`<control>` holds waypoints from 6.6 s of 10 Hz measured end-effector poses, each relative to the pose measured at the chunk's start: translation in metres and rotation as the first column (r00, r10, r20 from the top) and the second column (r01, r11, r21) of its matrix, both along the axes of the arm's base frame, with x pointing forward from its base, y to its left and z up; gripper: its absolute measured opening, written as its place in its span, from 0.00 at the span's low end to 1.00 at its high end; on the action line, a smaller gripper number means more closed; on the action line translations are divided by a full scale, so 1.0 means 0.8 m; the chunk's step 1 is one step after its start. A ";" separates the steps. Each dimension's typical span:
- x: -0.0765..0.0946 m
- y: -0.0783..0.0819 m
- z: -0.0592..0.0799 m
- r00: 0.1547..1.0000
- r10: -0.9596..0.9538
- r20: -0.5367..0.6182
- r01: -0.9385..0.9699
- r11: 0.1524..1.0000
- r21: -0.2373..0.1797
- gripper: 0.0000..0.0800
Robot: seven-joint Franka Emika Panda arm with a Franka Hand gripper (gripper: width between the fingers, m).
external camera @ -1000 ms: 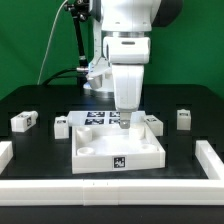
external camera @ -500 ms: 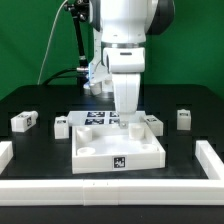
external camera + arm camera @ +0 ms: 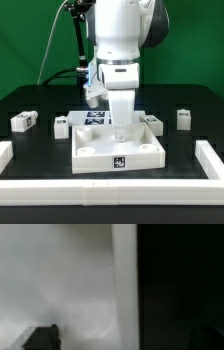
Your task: Assemble one leg
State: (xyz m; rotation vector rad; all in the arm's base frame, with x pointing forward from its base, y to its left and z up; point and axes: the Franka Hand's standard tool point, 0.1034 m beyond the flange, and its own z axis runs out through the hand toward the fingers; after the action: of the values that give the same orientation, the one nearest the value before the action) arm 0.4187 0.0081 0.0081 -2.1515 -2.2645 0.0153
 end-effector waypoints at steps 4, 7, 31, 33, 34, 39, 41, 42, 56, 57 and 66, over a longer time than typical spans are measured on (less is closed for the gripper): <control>0.004 0.000 0.002 1.000 -0.008 0.005 0.008 1.000 0.000 0.45; 0.003 -0.001 0.001 1.000 -0.009 0.005 0.009 1.000 0.000 0.09; 0.104 0.091 0.002 0.995 -0.085 0.052 0.084 0.996 0.036 0.58; 0.104 0.090 0.002 0.995 -0.086 0.052 0.084 0.996 0.036 0.73; 0.104 0.090 0.002 0.995 -0.086 0.052 0.084 0.996 0.036 0.79; 0.096 0.095 0.013 0.992 -0.118 0.055 0.116 0.993 0.034 0.81; 0.070 0.107 0.042 0.986 -0.156 0.054 0.155 0.988 0.019 0.81; 0.059 0.110 0.054 0.981 -0.184 0.054 0.184 0.983 0.014 0.81; -0.011 0.150 0.062 0.000 -0.999 -0.051 0.999 -0.002 0.033 0.81; -0.013 0.155 0.061 -0.095 -0.993 -0.062 0.995 -0.097 0.025 0.81; -0.036 0.178 0.049 -0.137 -0.991 0.005 0.937 -0.131 -0.323 0.81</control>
Offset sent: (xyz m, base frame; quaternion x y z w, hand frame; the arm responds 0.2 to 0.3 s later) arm 0.0000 0.0000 0.0000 0.0000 0.0000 0.0000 1.0000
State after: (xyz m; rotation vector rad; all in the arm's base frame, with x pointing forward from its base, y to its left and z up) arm 0.3898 0.1503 0.0475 -3.0541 0.1376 0.4945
